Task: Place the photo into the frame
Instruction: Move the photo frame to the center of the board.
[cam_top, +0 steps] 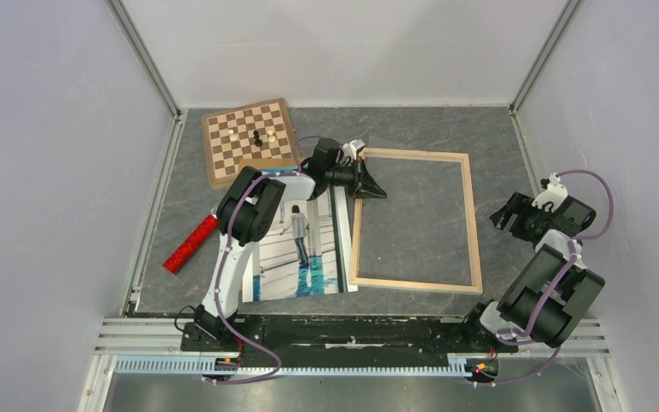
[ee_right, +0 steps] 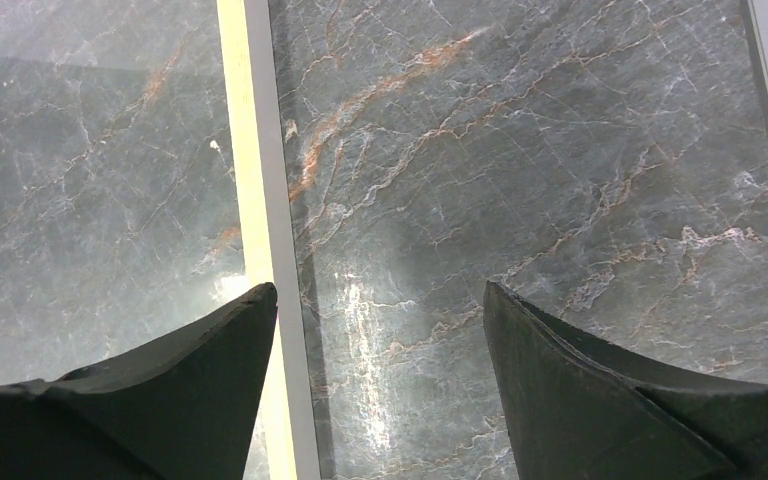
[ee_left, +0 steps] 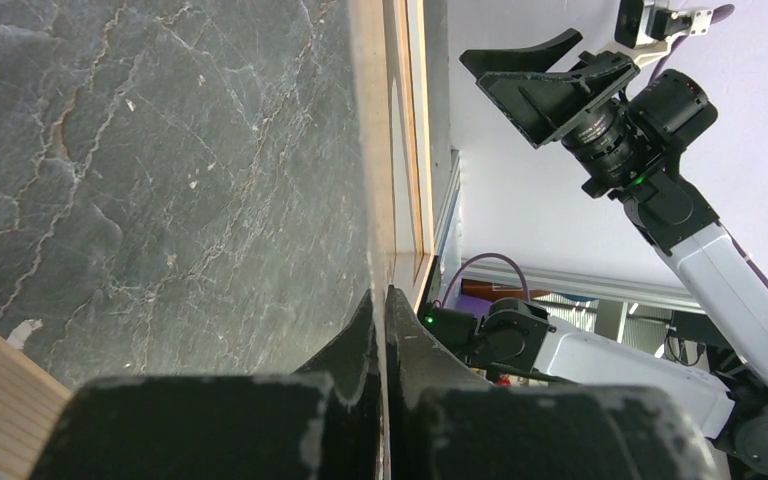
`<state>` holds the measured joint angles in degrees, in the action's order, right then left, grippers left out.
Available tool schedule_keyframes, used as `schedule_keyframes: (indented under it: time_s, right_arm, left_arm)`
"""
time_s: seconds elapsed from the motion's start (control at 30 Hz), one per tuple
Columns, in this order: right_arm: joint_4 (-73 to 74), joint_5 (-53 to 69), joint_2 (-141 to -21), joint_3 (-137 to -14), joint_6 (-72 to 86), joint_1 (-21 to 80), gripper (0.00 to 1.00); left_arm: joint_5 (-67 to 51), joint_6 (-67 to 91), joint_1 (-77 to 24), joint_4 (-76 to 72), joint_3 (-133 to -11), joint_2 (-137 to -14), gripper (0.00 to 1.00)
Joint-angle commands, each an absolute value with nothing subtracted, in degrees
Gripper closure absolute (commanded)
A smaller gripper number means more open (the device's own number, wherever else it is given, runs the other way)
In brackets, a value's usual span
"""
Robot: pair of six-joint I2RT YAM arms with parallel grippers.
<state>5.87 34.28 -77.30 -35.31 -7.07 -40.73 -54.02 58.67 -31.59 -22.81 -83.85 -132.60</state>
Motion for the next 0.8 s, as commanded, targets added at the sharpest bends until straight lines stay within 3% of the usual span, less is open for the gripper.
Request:
schedule_keyframes:
  time_s: [0.0,0.37,0.77]
  right_arm:
    - [3.78,35.04,-76.28,-34.98,-7.36,-41.04,0.22]
    - [2.99,35.48,-76.6,-34.2,-8.2,-40.46,0.21]
    - [3.43,31.73,-78.55,-35.06,-12.01,-32.54,0.21]
  left_arm:
    - [-54.49,57.71,-32.08,-26.79,-85.97,-132.73,0.98]
    - [-54.34,60.3,-32.17,-29.24,-86.07,-134.22,0.98]
    - [-53.49,57.01,-32.34,-26.73,-86.22,-134.95,0.98]
